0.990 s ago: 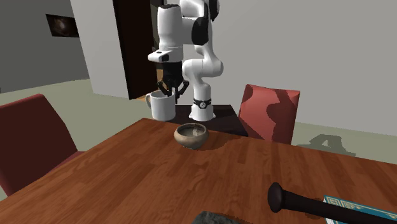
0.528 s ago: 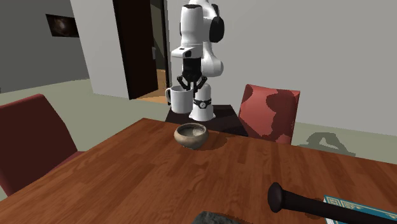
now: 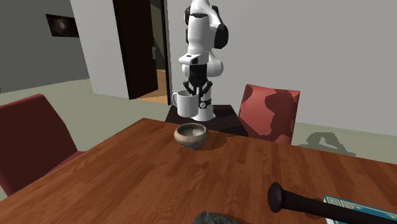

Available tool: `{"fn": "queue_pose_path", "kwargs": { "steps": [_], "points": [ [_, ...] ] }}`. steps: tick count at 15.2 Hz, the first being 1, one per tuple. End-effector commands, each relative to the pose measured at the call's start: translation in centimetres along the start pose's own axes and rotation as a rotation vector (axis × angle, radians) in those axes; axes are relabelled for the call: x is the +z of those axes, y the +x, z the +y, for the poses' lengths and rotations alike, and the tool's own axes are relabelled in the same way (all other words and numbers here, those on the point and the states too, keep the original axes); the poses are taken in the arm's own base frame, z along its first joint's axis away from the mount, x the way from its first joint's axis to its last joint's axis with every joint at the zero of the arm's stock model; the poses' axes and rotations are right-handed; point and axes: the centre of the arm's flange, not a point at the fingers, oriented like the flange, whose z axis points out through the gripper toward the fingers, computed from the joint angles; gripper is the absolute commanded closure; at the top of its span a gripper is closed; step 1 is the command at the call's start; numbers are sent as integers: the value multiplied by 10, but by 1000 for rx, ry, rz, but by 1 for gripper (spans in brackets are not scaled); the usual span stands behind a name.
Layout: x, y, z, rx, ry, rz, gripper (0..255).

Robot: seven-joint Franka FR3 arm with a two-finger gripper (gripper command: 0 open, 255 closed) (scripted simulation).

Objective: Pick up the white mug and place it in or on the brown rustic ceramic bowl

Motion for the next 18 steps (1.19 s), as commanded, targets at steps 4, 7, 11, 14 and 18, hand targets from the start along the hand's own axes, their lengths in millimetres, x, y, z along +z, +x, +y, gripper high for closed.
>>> {"fn": "queue_pose_path", "kwargs": {
  "steps": [4,7,11,14,18],
  "points": [
    [25,1,-1,0,0,1,255],
    [41,2,-1,0,0,1,255],
    [58,3,-1,0,0,1,255],
    [58,3,-1,0,0,1,255],
    [58,3,-1,0,0,1,255]
  ]
}}
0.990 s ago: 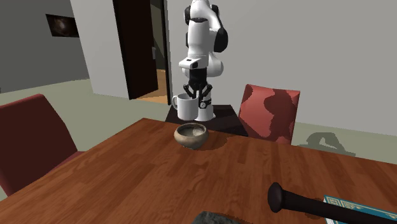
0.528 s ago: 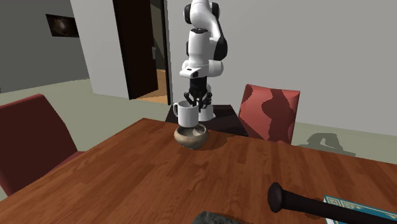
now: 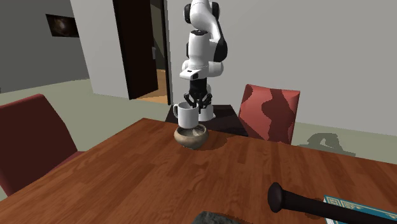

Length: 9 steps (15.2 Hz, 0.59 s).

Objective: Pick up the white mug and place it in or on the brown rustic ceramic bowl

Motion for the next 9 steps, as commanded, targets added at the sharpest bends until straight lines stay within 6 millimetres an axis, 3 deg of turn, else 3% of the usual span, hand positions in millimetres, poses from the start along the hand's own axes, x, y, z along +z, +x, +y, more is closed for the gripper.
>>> {"fn": "queue_pose_path", "kwargs": {
  "steps": [1,6,9],
  "points": [
    [0,0,0,0,0,0,0],
    [0,0,0,0,0,0,0],
    [-40,0,0,0,0,0,0]
  ]
}}
